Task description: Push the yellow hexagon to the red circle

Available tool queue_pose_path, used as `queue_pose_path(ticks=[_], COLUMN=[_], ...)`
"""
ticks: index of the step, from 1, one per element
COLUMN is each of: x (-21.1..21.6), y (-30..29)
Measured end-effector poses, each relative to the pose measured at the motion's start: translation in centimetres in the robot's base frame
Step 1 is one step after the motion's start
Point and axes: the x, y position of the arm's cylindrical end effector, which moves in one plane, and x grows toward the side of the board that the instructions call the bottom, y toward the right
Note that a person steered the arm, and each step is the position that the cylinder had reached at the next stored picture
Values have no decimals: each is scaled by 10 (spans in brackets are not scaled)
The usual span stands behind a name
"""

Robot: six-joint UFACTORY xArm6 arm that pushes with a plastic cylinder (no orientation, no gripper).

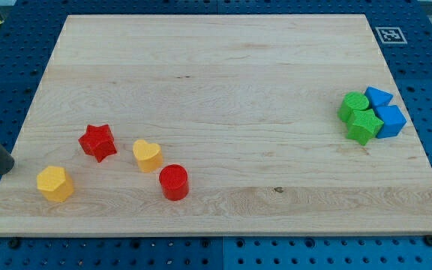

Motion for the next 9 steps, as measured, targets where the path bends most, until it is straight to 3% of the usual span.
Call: queue_pose_path(ticks=[5, 9], x=[49, 53], y=[91, 155])
